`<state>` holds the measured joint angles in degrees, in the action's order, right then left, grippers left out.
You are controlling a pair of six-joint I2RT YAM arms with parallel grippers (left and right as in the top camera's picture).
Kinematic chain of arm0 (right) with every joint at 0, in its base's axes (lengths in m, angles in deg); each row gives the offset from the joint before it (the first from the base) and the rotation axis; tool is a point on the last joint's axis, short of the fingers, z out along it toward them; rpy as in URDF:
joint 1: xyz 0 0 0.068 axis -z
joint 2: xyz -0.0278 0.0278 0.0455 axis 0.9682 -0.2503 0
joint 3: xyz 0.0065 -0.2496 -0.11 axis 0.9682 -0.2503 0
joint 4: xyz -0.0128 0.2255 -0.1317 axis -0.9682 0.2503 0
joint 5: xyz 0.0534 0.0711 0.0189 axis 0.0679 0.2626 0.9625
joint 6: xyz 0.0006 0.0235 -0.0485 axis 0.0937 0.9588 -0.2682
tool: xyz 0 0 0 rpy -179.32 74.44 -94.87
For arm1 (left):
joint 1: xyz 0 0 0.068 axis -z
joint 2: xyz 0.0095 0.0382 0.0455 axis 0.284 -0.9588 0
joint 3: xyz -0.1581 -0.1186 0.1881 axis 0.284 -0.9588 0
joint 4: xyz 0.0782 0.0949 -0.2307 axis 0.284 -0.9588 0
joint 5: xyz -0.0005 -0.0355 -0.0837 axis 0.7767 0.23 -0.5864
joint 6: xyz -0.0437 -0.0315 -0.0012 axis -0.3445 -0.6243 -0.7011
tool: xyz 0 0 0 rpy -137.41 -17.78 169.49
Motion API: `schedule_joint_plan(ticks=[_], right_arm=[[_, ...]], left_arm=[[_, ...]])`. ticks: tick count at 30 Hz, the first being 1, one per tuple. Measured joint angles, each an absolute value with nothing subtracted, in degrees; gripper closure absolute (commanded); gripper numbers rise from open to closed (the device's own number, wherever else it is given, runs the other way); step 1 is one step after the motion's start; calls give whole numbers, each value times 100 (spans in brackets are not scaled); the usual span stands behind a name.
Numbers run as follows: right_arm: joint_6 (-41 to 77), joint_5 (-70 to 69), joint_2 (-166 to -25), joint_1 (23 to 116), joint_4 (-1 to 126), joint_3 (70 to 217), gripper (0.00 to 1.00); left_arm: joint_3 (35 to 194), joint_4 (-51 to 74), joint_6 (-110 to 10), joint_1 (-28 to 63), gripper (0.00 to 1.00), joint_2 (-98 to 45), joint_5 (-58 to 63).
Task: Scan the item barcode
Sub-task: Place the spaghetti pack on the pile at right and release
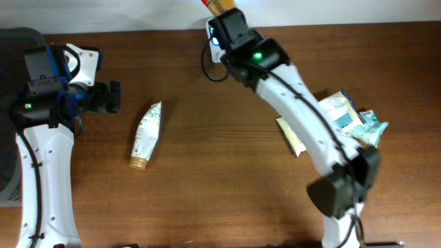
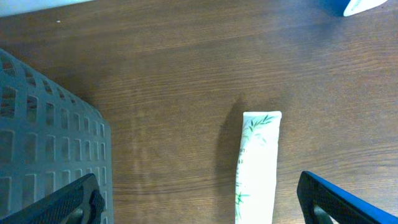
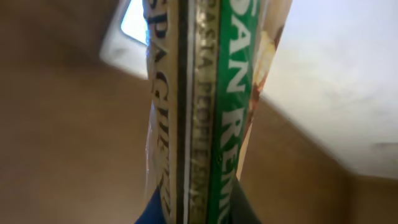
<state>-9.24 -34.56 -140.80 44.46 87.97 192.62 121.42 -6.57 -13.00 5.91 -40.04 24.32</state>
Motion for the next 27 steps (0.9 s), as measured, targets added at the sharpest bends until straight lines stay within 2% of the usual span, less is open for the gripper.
schedule_joint_plan(ticks=[5, 7, 11, 16, 19, 20, 21, 22, 25, 27], right_arm=[[532, -1887, -12895, 4900, 10154, 19262, 96], [1127, -1695, -12340, 5724, 10731, 19288, 96], [1557, -1657, -12298, 6940, 11655, 19293, 96], [1769, -1614, -12917, 7803, 11518, 18001, 96], [1824, -1601, -13439, 8037, 10838, 17037, 94], [1833, -1605, -13542, 8074, 10650, 16825, 87], [1841, -1614, -13634, 8085, 10569, 16687, 71], [1872, -1622, -13688, 8100, 10484, 16541, 47], [1870, -1677, -13702, 8100, 10445, 16445, 40], [1767, -1708, -13702, 8100, 10445, 16445, 39]], left_arm=[[12142, -657, -1300, 591, 1, -4004, 2432], [12142, -655, -1300, 591, 1, -4004, 2429], [12142, -655, -1300, 591, 1, -4004, 2429], [12142, -657, -1300, 591, 1, -4004, 2432], [12142, -655, -1300, 591, 1, -4004, 2432], [12142, -657, -1300, 591, 1, -4004, 2429], [12142, -655, -1300, 591, 1, -4004, 2432], [12142, -657, -1300, 591, 1, -4004, 2432], [12142, -655, -1300, 591, 1, -4004, 2432], [12142, -655, -1300, 591, 1, -4004, 2432]])
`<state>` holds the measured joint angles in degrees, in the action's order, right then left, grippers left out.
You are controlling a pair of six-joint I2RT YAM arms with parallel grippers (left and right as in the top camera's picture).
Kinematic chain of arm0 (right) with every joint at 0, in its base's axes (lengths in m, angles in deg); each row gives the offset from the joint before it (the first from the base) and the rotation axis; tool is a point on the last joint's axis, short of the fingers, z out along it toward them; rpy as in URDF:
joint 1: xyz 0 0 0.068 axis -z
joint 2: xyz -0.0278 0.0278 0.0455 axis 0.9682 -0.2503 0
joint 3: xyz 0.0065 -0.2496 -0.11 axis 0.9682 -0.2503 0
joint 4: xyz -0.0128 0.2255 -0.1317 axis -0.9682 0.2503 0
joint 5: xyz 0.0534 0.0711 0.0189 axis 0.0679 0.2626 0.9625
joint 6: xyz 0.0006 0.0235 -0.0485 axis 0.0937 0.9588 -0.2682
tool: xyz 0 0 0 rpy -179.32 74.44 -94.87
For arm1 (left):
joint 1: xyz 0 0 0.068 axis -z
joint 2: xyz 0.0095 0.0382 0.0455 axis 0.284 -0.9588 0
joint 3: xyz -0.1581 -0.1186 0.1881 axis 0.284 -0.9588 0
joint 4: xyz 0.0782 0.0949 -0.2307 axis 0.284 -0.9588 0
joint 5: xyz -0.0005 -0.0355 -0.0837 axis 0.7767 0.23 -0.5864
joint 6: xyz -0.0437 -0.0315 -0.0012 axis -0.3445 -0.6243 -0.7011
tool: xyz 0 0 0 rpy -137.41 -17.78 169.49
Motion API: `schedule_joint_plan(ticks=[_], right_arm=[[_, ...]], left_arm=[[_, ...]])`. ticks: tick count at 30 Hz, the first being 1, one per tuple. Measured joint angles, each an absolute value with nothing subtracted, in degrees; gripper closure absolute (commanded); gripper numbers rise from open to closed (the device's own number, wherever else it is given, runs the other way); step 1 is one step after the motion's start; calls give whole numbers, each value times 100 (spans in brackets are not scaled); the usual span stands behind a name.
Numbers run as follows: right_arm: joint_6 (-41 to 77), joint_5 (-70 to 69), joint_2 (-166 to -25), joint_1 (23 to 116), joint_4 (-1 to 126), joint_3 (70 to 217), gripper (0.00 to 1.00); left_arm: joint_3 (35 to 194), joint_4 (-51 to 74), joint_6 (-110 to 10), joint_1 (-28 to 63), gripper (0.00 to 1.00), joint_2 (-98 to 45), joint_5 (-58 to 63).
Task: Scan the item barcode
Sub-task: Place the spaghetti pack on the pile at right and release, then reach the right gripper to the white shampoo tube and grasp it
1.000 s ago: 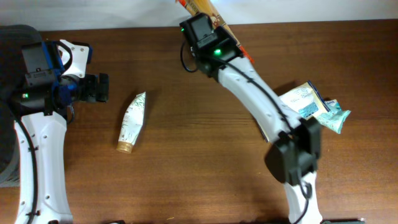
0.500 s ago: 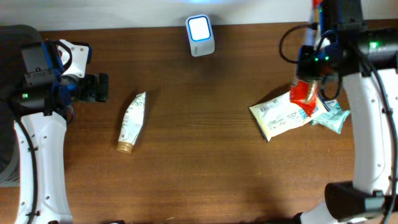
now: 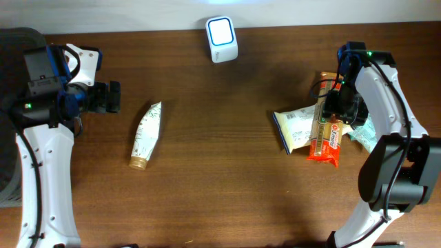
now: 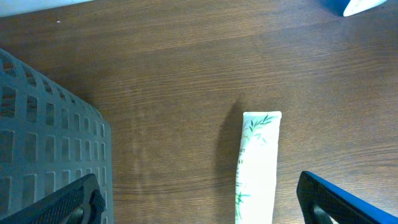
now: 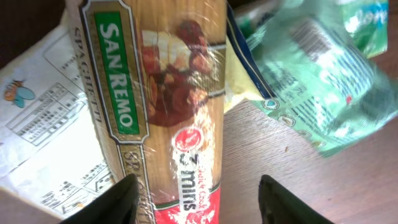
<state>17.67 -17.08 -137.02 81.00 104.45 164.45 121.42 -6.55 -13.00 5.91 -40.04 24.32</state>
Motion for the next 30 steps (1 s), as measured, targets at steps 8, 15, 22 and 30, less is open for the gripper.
schedule_joint_plan(ticks=[8, 15, 22, 30], right_arm=[[1196, -783, -13693, 7895, 11330, 18082, 38], [1706, 1038, -13809, 5882, 9520, 18351, 6], [3179, 1223, -15380, 3886, 7074, 18364, 1], [3577, 970, -16449, 2756, 5730, 18364, 1]], left_arm=[[12142, -655, -1300, 591, 1, -4004, 2429], [12142, -655, -1300, 591, 1, -4004, 2432], [12142, -650, -1300, 591, 1, -4004, 2432], [12142, -655, -1300, 591, 1, -4004, 2432]])
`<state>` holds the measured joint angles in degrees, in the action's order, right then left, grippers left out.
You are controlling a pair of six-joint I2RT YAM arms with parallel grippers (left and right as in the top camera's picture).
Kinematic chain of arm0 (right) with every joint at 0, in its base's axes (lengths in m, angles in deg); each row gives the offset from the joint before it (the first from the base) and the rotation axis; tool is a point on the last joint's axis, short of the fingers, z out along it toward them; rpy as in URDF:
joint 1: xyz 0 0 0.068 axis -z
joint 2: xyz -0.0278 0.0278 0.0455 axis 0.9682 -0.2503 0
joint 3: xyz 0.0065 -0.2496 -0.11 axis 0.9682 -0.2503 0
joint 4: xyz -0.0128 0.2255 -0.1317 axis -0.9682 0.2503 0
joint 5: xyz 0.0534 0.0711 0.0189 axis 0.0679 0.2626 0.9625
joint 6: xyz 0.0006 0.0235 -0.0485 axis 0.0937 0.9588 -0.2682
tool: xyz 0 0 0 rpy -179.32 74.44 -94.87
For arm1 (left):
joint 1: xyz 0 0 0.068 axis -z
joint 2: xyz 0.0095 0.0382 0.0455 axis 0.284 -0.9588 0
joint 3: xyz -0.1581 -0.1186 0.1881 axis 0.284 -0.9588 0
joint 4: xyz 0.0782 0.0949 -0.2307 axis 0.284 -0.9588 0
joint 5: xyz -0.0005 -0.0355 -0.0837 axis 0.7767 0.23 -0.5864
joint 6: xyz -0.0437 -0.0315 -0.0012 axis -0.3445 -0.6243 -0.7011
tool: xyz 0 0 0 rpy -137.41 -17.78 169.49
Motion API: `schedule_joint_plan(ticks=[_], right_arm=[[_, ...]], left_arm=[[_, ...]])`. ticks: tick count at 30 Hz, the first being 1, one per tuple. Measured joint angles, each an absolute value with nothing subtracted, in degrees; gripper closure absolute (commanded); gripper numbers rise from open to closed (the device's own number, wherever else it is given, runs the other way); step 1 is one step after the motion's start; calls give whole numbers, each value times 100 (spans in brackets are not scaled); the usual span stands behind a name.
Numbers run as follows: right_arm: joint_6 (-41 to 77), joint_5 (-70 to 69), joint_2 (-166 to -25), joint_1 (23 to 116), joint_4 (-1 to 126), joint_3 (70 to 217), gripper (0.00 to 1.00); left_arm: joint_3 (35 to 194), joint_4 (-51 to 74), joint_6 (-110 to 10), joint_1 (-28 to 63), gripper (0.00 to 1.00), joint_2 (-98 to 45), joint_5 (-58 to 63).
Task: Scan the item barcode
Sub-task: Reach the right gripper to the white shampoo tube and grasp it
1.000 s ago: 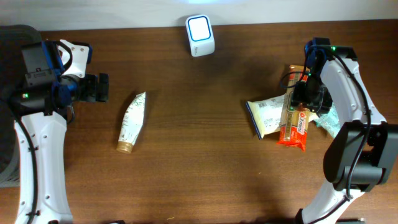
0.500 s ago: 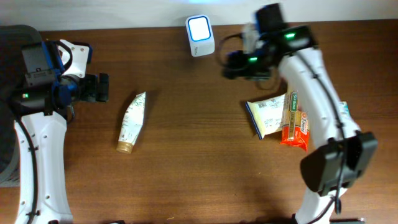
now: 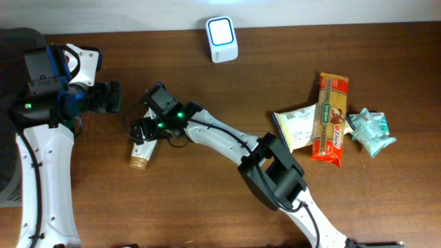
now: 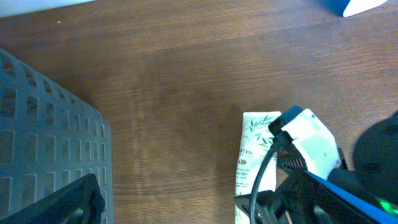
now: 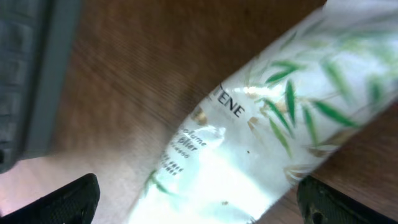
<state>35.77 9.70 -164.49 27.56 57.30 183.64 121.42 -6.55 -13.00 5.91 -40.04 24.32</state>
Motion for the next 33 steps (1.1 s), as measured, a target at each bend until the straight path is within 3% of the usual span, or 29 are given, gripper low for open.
schedule_joint_plan(ticks=[2, 5, 11, 16, 24, 33], right_arm=[[3629, 893, -16539, 2765, 5684, 18377, 2], [3682, 863, -16547, 2774, 5671, 18377, 15], [3743, 841, -16635, 2767, 5632, 18408, 63], [3664, 893, -16644, 2780, 5887, 18453, 93], [3048, 1658, -16497, 3132, 6770, 18504, 96], [2479, 364, -15428, 3510, 10115, 18418, 96]], left_arm=[[12142, -655, -1300, 591, 1, -4004, 2429], [12142, -655, -1300, 591, 1, -4004, 2432], [12142, -655, -1300, 591, 1, -4004, 2432], [12142, -653, -1300, 591, 1, -4004, 2432], [12142, -655, -1300, 591, 1, -4004, 2432], [12142, -655, -1300, 591, 1, -4004, 2432]])
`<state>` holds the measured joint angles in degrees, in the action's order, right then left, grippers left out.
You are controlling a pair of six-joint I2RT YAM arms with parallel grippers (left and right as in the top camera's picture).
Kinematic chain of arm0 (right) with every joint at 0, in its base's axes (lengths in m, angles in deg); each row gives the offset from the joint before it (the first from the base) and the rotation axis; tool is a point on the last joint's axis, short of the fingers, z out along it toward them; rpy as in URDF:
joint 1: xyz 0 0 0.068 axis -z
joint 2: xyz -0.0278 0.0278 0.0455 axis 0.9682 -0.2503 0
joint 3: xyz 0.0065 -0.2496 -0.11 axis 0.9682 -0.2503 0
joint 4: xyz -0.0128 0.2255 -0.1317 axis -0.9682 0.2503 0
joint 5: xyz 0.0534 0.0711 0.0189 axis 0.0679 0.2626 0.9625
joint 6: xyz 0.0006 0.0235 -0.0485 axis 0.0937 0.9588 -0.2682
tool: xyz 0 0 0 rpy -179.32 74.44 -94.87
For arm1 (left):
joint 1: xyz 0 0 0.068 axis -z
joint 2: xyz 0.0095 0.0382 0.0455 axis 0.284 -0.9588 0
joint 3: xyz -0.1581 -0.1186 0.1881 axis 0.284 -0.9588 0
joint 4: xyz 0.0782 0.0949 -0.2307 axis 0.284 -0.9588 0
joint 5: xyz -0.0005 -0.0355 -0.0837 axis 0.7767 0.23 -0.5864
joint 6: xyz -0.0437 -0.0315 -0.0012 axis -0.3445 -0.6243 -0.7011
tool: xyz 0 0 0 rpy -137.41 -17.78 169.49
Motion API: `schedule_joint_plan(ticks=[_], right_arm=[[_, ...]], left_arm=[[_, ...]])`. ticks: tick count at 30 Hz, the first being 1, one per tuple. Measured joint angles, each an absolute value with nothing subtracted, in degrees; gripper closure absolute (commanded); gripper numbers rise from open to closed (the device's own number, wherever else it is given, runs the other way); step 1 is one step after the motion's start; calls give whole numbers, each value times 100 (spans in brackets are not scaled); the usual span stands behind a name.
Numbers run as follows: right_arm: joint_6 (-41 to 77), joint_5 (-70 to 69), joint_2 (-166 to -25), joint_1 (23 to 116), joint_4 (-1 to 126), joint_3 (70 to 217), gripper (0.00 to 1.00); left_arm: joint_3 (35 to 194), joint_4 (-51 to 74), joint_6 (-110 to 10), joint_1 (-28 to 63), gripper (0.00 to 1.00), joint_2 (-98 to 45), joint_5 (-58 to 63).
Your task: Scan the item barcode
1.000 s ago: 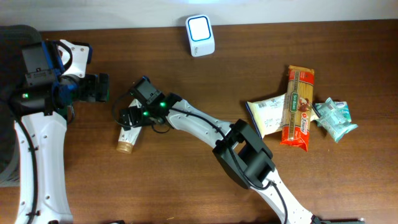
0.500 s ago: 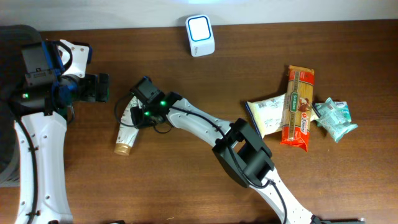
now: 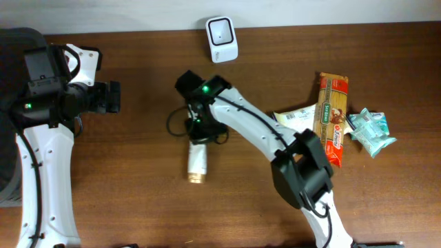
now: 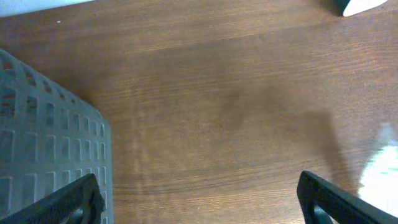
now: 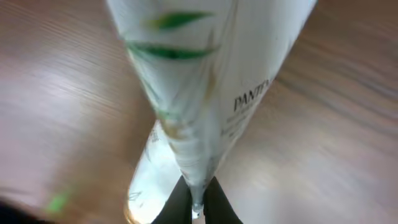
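A white tube with green leaf print points its gold cap toward the table's front, left of centre. My right gripper is shut on its flat crimped end. In the right wrist view the tube runs up from the closed right gripper, blurred. The white scanner stands at the back edge, above the tube. My left gripper stays open at the far left, and in its own view the left gripper holds nothing. A white blur at that view's right edge may be the tube.
A spaghetti packet, a white packet and a green packet lie together at the right. A grey basket sits at the far left beside my left arm.
My right gripper was open around the tube lying at the left near my left arm. Now it is shut on the tube's flat end, and the tube is further right, near the centre.
My right gripper first held the spaghetti packet up by the scanner. Then the packet lay on the pile at the right with the gripper open over it. Then the gripper was open at the tube, and now it holds the tube. The left arm stayed still.
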<state>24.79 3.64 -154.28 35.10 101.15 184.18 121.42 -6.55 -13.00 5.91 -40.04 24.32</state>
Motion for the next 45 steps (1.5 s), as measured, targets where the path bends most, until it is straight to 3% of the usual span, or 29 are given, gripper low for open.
schedule_joint_plan(ticks=[4, 8, 10, 12, 15, 21, 23, 26, 27, 29, 30, 31, 36, 45], right_arm=[[2444, -829, -15378, 3528, 10969, 18416, 96], [2442, -1408, -15446, 3517, 10834, 18416, 94], [2451, -1345, -15671, 3440, 10571, 18416, 73], [2405, -1257, -15820, 3318, 10414, 18416, 66], [2407, -1021, -15896, 2798, 10073, 18416, 46], [2366, -847, -15896, 2549, 10012, 18416, 23], [2217, -818, -15896, 2549, 10012, 18416, 20], [1732, -785, -15896, 2549, 10016, 18416, 22], [1472, -781, -15896, 2549, 10018, 18416, 30], [1347, -768, -15896, 2549, 10038, 18416, 61], [1280, -755, -15896, 2549, 10038, 18416, 87], [1164, -781, -15896, 2549, 10036, 18416, 96], [1015, -1227, -15885, 2533, 10217, 18515, 96], [1625, -4532, -16178, 2566, 10877, 19277, 96]], left_arm=[[12142, -655, -1300, 591, 1, -4004, 2432], [12142, -655, -1300, 591, 1, -4004, 2432], [12142, -653, -1300, 591, 1, -4004, 2432], [12142, -655, -1300, 591, 1, -4004, 2432], [12142, -655, -1300, 591, 1, -4004, 2432], [12142, -655, -1300, 591, 1, -4004, 2432], [12142, -655, -1300, 591, 1, -4004, 2432], [12142, -655, -1300, 591, 1, -4004, 2432], [12142, -655, -1300, 591, 1, -4004, 2432], [12142, -655, -1300, 591, 1, -4004, 2432], [12142, -655, -1300, 591, 1, -4004, 2432], [12142, -655, -1300, 591, 1, -4004, 2432], [12142, -655, -1300, 591, 1, -4004, 2432], [12142, -655, -1300, 591, 1, -4004, 2432]])
